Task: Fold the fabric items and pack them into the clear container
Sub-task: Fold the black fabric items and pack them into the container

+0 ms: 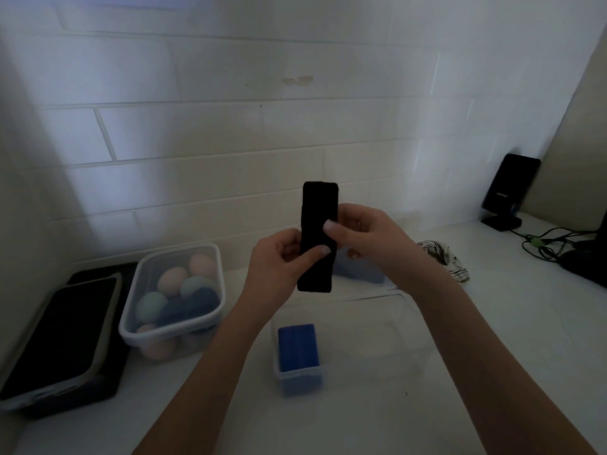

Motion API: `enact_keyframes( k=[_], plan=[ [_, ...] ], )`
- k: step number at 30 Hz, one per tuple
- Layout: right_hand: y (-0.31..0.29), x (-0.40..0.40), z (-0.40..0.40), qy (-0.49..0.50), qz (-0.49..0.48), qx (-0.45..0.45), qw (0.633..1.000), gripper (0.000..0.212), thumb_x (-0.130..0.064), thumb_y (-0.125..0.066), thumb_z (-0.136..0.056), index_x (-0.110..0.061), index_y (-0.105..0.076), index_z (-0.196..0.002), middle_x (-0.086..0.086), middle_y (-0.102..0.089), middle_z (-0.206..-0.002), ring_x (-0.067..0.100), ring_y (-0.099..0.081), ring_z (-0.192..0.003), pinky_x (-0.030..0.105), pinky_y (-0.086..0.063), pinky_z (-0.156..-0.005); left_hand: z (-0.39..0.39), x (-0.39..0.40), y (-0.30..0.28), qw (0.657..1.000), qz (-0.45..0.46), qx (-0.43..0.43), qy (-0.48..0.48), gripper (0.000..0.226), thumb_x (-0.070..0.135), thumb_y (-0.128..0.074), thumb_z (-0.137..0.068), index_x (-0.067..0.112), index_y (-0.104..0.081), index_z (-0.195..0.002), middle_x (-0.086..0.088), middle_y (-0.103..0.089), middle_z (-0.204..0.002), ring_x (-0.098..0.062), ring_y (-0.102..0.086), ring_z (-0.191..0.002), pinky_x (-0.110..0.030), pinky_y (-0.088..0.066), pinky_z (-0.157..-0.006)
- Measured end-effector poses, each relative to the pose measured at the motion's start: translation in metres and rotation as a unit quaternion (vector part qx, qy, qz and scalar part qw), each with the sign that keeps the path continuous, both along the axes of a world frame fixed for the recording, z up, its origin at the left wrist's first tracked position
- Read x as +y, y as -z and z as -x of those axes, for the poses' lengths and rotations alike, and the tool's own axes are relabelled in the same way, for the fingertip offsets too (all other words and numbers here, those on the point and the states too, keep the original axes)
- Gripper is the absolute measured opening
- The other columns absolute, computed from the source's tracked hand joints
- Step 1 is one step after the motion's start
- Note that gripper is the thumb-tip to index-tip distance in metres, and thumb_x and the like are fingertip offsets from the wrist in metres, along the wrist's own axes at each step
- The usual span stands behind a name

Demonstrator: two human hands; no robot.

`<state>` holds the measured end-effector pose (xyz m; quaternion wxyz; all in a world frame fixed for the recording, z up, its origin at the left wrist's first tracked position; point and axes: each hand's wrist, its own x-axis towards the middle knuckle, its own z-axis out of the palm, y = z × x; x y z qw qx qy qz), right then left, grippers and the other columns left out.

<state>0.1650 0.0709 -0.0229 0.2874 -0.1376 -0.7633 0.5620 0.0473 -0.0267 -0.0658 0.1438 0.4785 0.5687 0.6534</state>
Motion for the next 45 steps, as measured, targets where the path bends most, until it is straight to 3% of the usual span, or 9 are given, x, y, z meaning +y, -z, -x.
enact_keyframes(
  k=[7,10,14,19,25,34,39,41,45],
  plan=[
    [0.0,-0.002,0.003,0.009,-0.036,0.074,0.997,0.021,0.009,-0.066,-0.078,-0.01,-0.062,-0.084,-0.011,-0.066,-0.064,-0.002,-0.059,-0.06,0.007,-0.042,-0.055,0.007,-0.006,0.0,0.957,-0.08,0.133,-0.244,0.046,0.022,-0.078,-0.071,0.024,-0.033,-0.068,0.003,-0.036,-0.058,-0.011,-0.032,-0.051,-0.021,-0.031,-0.048],
    [0.002,-0.002,0.004,0.018,-0.062,0.079,0.995,0.022,0.005,-0.068,-0.078,-0.015,-0.063,-0.084,0.0,-0.065,-0.079,0.007,-0.061,-0.074,0.011,-0.044,-0.061,0.012,-0.006,0.002,0.963,-0.075,0.134,-0.223,0.037,0.019,-0.072,-0.078,0.015,-0.04,-0.061,-0.007,-0.046,-0.052,-0.017,-0.044,-0.044,-0.024,-0.037,-0.045],
    [0.006,-0.002,0.008,0.017,-0.128,0.056,0.99,0.018,0.002,-0.068,-0.078,-0.007,-0.061,-0.092,0.0,-0.064,-0.085,0.01,-0.061,-0.081,0.018,-0.048,-0.071,0.006,-0.003,0.006,0.986,-0.048,0.048,-0.15,0.025,0.02,-0.054,-0.092,0.014,-0.065,-0.071,-0.005,-0.068,-0.066,-0.012,-0.063,-0.052,-0.021,-0.048,-0.048],
    [0.015,-0.006,0.01,0.013,-0.276,0.004,0.961,0.027,-0.003,-0.073,-0.073,-0.012,-0.063,-0.097,0.0,-0.069,-0.103,0.007,-0.062,-0.095,0.021,-0.05,-0.079,0.008,0.0,-0.006,0.976,-0.014,-0.213,-0.05,0.033,0.032,-0.044,-0.096,0.02,-0.069,-0.078,0.005,-0.074,-0.065,-0.011,-0.071,-0.064,-0.021,-0.055,-0.054],
    [0.025,-0.007,0.015,0.068,-0.464,-0.096,0.878,0.042,-0.032,-0.07,-0.074,-0.038,-0.056,-0.112,-0.019,-0.062,-0.116,0.005,-0.051,-0.109,0.029,-0.03,-0.093,0.014,0.0,0.0,0.959,-0.004,-0.282,-0.005,0.018,0.015,-0.053,-0.092,0.005,-0.068,-0.091,-0.006,-0.074,-0.076,-0.02,-0.071,-0.075,-0.025,-0.058,-0.06],
    [0.024,-0.007,0.015,0.066,-0.456,-0.095,0.882,0.035,-0.048,-0.068,-0.077,-0.035,-0.065,-0.109,-0.016,-0.067,-0.11,0.007,-0.05,-0.109,0.032,-0.028,-0.098,0.023,0.001,0.006,0.956,-0.01,-0.292,0.003,0.017,0.017,-0.052,-0.092,0.007,-0.066,-0.092,0.002,-0.074,-0.073,-0.012,-0.07,-0.069,-0.023,-0.058,-0.061],
    [0.02,-0.008,0.015,0.024,-0.302,-0.028,0.953,0.008,-0.032,-0.067,-0.083,-0.029,-0.061,-0.08,-0.005,-0.064,-0.076,0.016,-0.058,-0.077,0.036,-0.046,-0.076,0.017,0.003,0.004,0.973,0.007,-0.229,-0.008,0.018,0.007,-0.049,-0.094,0.004,-0.064,-0.104,-0.007,-0.071,-0.088,-0.016,-0.07,-0.079,-0.02,-0.058,-0.068],
    [0.02,-0.007,0.016,0.028,-0.245,-0.008,0.969,0.016,-0.024,-0.066,-0.084,-0.031,-0.057,-0.073,-0.008,-0.06,-0.067,0.009,-0.055,-0.066,0.028,-0.044,-0.066,0.014,0.004,0.005,0.979,0.012,-0.204,0.007,0.019,0.004,-0.049,-0.093,0.006,-0.064,-0.105,-0.007,-0.071,-0.091,-0.013,-0.071,-0.079,-0.021,-0.058,-0.071],
    [0.02,-0.003,0.019,0.048,-0.157,0.016,0.986,0.006,-0.018,-0.063,-0.088,-0.017,-0.064,-0.082,0.0,-0.066,-0.071,0.006,-0.06,-0.067,0.025,-0.05,-0.065,0.011,0.004,0.005,0.982,0.025,-0.185,0.04,0.019,0.007,-0.051,-0.092,0.013,-0.065,-0.103,-0.003,-0.073,-0.09,-0.014,-0.071,-0.083,-0.023,-0.058,-0.073]
  ],
)
